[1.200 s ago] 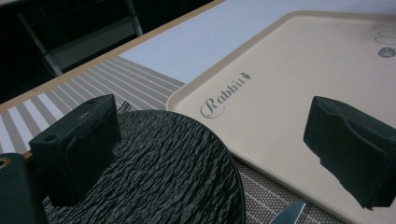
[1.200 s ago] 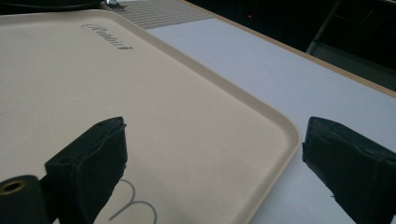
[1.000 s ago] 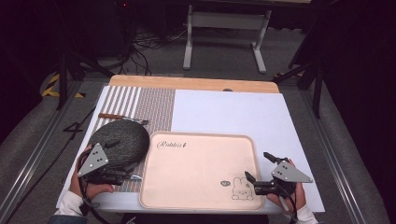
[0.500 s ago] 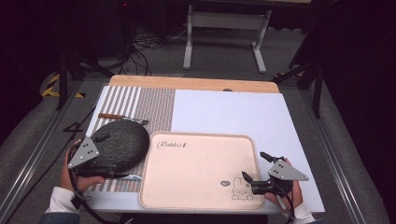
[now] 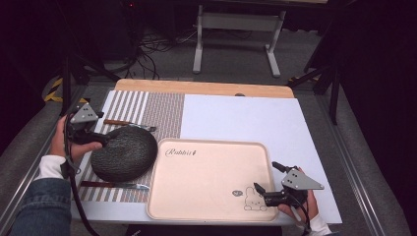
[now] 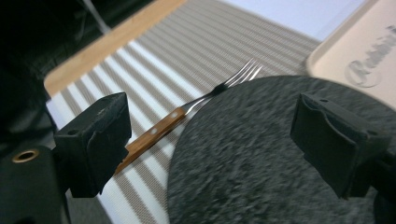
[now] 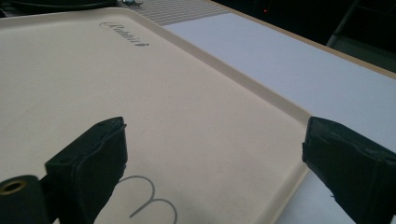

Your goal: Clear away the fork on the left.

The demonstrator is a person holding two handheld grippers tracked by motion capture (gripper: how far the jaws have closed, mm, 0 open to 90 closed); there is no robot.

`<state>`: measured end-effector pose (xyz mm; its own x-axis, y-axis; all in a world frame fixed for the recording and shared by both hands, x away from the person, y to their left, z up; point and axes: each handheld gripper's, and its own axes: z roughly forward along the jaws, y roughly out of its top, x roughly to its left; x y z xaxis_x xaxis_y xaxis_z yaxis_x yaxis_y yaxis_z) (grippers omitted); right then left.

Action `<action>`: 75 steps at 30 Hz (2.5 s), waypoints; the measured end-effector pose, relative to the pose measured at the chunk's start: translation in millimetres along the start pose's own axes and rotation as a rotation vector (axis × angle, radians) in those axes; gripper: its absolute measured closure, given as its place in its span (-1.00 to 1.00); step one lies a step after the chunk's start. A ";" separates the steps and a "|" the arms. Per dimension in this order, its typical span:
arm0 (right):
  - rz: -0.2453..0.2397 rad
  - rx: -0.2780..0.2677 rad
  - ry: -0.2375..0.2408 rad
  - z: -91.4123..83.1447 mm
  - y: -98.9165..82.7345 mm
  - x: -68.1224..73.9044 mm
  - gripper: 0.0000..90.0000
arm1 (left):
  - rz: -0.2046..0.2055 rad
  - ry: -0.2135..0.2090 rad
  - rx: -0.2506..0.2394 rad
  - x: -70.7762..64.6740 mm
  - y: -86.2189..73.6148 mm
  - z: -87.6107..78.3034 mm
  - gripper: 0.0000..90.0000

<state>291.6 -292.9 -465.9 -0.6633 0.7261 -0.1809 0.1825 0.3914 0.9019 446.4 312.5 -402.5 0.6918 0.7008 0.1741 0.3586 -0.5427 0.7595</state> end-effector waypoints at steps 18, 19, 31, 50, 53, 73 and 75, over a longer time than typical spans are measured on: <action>0.014 0.059 0.026 9.6 -5.2 0.3 -0.81 | -0.076 -0.043 0.290 49.8 9.5 87.4 -0.54; 0.016 0.059 0.023 10.2 -5.7 -0.2 -0.81 | -0.064 -0.030 0.297 52.4 9.5 89.2 -0.55; 0.020 0.077 0.008 6.9 -9.6 -0.6 -0.81 | -0.067 -0.112 0.365 66.2 5.3 98.2 -0.32; 0.000 0.116 -0.006 4.9 -13.9 0.9 -0.81 | 0.070 -0.175 0.438 57.4 12.2 98.3 0.37; -0.008 0.122 -0.003 5.1 -13.8 1.6 -0.81 | 0.071 -0.195 0.433 56.8 11.7 98.5 0.48; -0.015 0.124 0.013 7.4 -11.4 2.6 -0.81 | 0.069 -0.024 0.308 43.1 13.7 90.0 0.70; -0.015 0.123 0.014 7.6 -11.1 2.4 -0.81 | 0.055 0.005 0.268 41.6 14.9 85.4 0.69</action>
<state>293.4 -291.2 -479.3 -0.6765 0.7120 -0.1878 0.2594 0.4691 0.8442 534.0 294.1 -437.4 0.7117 0.6690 0.2143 0.4742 -0.6826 0.5560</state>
